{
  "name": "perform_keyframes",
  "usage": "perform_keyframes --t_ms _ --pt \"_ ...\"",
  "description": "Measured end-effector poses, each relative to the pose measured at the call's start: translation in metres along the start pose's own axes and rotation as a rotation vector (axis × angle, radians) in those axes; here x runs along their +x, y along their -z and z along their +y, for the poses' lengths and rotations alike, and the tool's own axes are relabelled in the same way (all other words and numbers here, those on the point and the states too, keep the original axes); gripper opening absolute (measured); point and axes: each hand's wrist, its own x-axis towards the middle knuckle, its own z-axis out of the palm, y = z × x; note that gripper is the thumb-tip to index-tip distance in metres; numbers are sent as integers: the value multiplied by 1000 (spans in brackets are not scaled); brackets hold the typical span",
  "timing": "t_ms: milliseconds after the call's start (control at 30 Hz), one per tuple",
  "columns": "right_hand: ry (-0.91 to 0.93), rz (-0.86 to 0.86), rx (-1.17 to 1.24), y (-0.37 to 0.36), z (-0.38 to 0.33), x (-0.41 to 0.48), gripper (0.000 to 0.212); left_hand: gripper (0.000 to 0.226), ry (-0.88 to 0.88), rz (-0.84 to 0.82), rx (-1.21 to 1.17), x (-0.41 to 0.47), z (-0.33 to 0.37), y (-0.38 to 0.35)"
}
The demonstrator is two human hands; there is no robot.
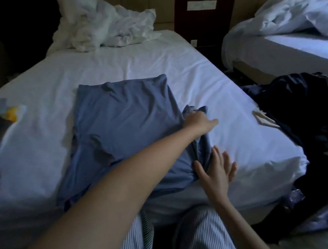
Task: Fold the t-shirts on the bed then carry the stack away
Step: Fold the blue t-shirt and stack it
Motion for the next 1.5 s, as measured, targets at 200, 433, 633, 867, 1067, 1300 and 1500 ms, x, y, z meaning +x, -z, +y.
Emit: perform_keyframes --t_ms 200,433,633,867,1067,1300,1500 --pt "29 4 143 -3 4 1 86 34 92 300 263 7 8 -51" --pt "42 65 168 -3 5 -1 85 28 -266 371 -497 -20 10 14" --pt "198 -23 126 -2 12 -1 63 26 298 575 -870 -61 -95 21" --pt "308 -151 93 10 13 -2 50 24 80 555 -705 -78 -119 31" --pt "240 -56 68 7 1 -2 46 42 -315 214 220 -66 -106 17" --pt "259 -52 117 13 8 -5 42 11 331 578 -860 -65 -129 69" --pt "526 -20 -96 32 -21 1 38 14 614 161 -1199 -78 -164 82"
